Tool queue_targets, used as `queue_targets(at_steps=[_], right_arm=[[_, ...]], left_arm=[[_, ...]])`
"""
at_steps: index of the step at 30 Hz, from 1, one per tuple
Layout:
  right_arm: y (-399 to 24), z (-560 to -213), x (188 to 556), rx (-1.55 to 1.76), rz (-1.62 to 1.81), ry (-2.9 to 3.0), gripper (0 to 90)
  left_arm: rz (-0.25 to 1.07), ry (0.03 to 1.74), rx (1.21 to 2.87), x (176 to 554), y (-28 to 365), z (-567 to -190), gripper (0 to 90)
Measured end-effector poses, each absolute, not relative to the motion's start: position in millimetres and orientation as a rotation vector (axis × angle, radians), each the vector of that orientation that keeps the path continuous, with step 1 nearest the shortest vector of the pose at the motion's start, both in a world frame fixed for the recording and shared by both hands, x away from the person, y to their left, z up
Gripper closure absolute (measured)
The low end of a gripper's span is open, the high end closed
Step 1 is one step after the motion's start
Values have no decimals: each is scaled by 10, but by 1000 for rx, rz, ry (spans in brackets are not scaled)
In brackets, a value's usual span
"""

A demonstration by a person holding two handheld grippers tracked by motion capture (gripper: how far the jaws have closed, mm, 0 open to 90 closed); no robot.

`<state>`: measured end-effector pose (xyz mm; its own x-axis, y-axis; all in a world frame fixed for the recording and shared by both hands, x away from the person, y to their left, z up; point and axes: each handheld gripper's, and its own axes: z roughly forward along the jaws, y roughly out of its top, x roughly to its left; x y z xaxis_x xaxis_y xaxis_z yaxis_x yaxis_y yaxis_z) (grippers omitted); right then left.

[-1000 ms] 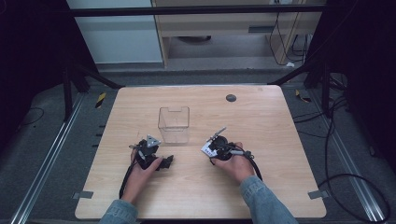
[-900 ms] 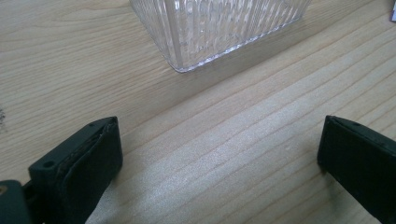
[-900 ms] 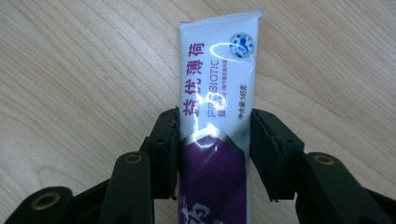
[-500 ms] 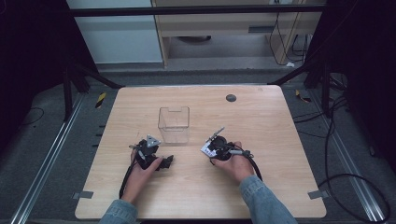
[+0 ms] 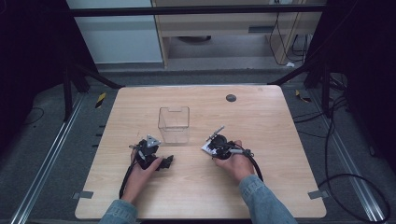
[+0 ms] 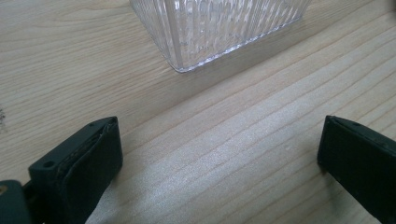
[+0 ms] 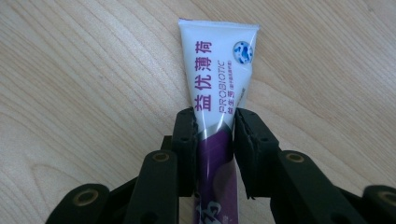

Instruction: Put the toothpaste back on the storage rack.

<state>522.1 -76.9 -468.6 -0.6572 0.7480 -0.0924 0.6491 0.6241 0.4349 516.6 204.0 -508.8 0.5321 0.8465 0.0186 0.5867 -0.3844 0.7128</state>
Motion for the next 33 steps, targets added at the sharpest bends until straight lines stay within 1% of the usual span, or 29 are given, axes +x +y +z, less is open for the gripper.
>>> queue_targets(at_steps=[23,28,33], right_arm=[[-873,-4670,5233,1204,592,2569,769],[-927,-4615,5228,1225,613,2553,772],[-990,-4485,5220,1219,636,2531,774]], left_arm=[[507,1156,2112,5167,2041,-5088,0],[508,1156,2112,5167,2041,-5088,0],[507,1156,2113,5166,2041,-5088,0]])
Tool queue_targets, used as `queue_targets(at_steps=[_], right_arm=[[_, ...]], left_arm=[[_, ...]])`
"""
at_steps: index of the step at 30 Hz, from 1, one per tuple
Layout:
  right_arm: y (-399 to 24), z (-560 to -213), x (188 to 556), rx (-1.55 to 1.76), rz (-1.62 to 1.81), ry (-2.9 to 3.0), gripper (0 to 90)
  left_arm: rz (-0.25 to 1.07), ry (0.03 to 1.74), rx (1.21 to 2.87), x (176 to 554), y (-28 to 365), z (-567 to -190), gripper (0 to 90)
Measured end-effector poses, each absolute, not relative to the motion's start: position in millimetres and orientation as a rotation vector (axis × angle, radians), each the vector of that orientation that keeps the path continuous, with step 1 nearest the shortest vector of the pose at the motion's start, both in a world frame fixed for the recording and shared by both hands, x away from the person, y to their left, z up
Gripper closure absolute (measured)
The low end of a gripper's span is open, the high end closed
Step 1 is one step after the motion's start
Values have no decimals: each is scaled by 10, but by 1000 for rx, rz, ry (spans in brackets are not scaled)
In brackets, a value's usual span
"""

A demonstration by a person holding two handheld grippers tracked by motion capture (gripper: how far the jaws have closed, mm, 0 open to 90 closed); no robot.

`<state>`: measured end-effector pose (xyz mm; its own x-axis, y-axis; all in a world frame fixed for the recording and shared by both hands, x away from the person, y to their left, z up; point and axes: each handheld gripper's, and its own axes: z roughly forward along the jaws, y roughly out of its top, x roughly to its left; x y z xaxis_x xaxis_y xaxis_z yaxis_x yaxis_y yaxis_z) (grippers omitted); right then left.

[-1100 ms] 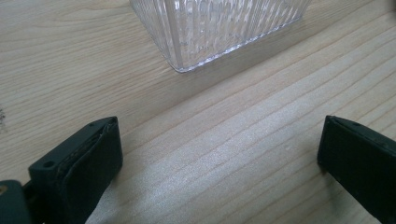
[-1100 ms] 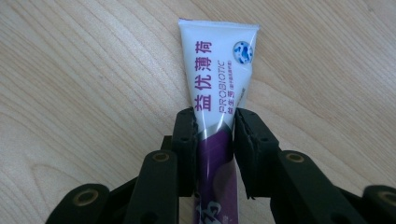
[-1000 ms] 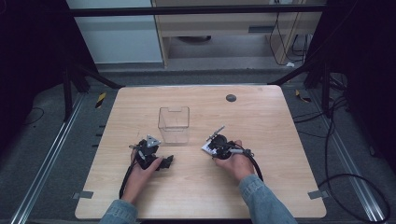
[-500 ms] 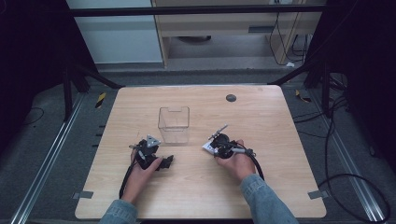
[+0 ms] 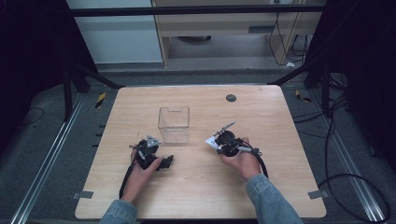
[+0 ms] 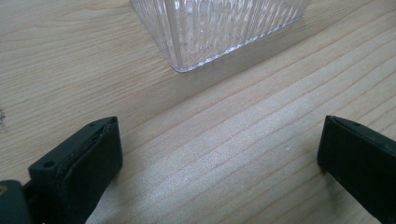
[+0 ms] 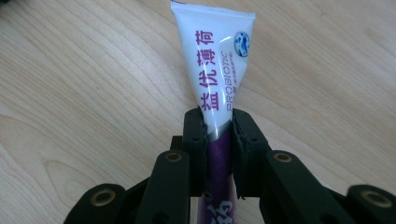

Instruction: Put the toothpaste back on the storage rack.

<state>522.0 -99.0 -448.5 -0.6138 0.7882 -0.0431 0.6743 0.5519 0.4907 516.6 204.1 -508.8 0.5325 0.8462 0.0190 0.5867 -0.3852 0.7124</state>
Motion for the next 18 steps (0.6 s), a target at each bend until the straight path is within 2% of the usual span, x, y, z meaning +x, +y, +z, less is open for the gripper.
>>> queue_targets(at_steps=[18], right_arm=[[-1221,-3971,5278,1221,745,2414,775]], left_arm=[[507,1156,2112,5166,2041,-5088,0]])
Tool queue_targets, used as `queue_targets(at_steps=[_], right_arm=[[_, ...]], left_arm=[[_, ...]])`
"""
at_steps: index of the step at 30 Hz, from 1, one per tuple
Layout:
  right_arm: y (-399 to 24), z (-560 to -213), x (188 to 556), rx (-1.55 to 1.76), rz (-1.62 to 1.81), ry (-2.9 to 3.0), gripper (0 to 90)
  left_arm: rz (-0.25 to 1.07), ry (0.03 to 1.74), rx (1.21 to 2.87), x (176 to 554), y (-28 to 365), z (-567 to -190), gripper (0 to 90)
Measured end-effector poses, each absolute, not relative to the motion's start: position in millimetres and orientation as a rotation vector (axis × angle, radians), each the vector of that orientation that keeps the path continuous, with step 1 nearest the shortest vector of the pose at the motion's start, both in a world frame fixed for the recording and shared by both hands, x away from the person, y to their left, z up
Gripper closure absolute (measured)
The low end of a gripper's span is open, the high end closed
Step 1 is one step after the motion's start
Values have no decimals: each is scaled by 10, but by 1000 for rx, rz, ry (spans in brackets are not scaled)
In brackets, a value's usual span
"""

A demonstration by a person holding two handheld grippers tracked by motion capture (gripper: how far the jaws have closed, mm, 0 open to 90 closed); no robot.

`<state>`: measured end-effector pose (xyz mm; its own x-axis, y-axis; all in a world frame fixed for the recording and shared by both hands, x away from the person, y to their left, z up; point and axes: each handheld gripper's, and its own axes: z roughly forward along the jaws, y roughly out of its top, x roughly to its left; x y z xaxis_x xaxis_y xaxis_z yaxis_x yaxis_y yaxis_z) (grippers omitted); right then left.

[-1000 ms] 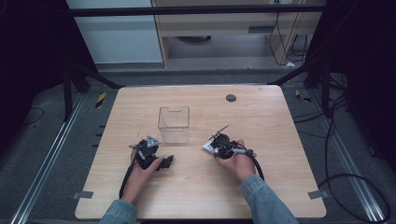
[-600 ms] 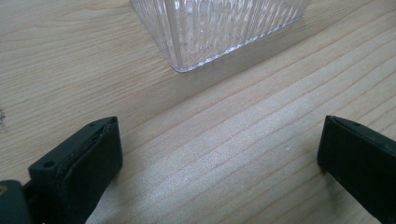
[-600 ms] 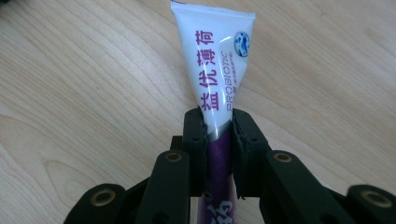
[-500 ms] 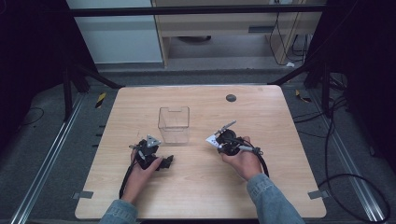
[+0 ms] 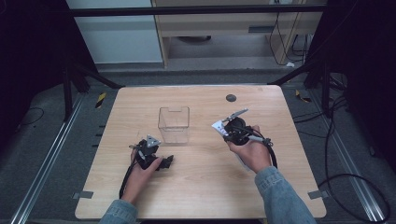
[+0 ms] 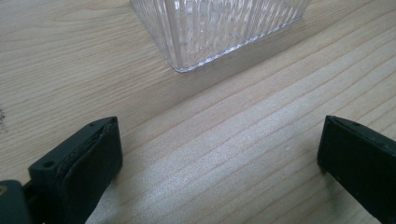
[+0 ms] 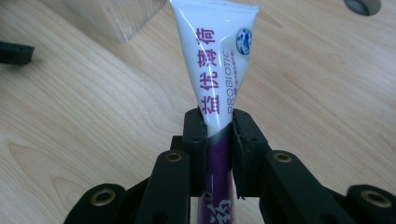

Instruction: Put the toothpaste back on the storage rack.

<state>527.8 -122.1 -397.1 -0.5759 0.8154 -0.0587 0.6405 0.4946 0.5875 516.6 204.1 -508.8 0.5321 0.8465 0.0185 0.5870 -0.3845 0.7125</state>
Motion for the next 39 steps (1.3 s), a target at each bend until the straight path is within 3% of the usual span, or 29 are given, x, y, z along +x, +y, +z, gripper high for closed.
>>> queue_targets(at_steps=[39], right_arm=[[-1116,-3604,5348,1194,1130,2140,779]], left_arm=[[507,1156,2112,5166,2040,-5088,0]])
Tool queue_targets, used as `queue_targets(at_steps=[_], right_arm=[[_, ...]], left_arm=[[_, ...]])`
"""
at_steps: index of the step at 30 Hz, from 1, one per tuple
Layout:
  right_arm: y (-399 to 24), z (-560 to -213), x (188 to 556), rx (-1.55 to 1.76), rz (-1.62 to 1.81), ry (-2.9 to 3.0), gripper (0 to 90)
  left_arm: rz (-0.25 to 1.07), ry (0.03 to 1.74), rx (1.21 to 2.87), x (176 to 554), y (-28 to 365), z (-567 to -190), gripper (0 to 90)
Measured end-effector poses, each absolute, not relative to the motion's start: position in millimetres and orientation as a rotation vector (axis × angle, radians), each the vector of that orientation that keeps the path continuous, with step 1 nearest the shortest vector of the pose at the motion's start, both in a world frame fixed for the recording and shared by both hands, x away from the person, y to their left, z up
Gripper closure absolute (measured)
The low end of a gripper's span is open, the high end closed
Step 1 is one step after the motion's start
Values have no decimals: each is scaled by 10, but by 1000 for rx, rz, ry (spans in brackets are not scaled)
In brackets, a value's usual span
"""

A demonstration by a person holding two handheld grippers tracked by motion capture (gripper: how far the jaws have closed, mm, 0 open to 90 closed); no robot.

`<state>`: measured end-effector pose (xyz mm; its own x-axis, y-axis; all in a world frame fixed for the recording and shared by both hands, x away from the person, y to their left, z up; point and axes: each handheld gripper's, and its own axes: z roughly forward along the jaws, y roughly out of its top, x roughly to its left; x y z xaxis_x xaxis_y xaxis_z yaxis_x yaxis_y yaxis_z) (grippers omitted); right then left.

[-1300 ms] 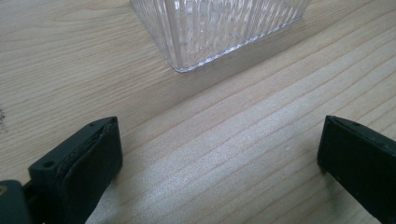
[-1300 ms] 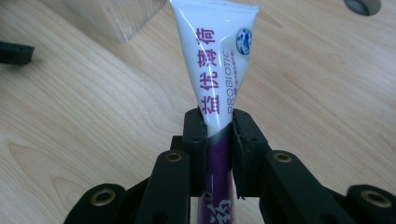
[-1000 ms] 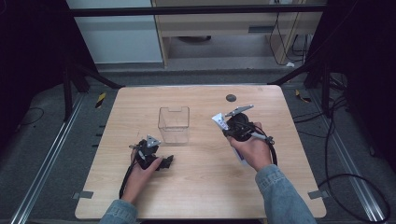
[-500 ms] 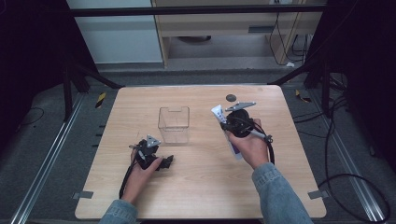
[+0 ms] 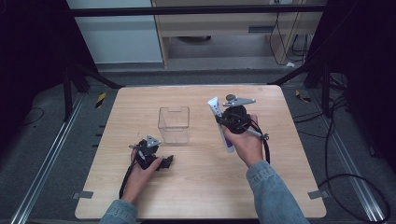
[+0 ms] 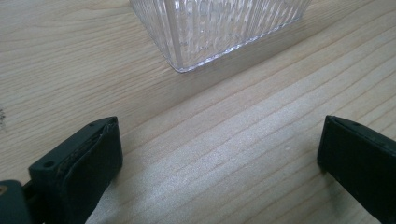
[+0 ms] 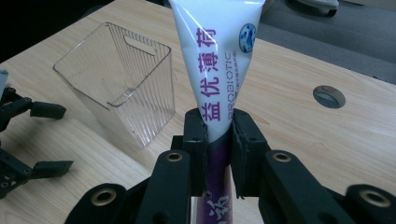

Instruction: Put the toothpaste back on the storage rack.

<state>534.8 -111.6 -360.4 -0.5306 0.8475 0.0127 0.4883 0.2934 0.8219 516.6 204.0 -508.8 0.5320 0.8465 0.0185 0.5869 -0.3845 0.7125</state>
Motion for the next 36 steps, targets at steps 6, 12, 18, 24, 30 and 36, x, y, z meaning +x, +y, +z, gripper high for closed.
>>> queue_targets(at_steps=[6,12,18,24,30,36], right_arm=[[-1075,-3598,5357,1194,1156,2124,779],[-991,-3589,5333,1176,1174,2107,779],[-867,-3596,5298,1143,1204,2092,779],[-775,-3632,5276,1124,1202,2102,778],[-733,-3724,5227,1113,1219,2105,778],[-670,-3773,5188,1104,1246,2105,778]], left_arm=[[507,1157,2112,5166,2040,-5088,0],[507,1157,2112,5166,2040,-5088,0],[507,1156,2112,5166,2041,-5088,0],[507,1156,2112,5166,2041,-5088,0],[507,1157,2112,5166,2040,-5088,0],[508,1156,2113,5166,2041,-5088,0]])
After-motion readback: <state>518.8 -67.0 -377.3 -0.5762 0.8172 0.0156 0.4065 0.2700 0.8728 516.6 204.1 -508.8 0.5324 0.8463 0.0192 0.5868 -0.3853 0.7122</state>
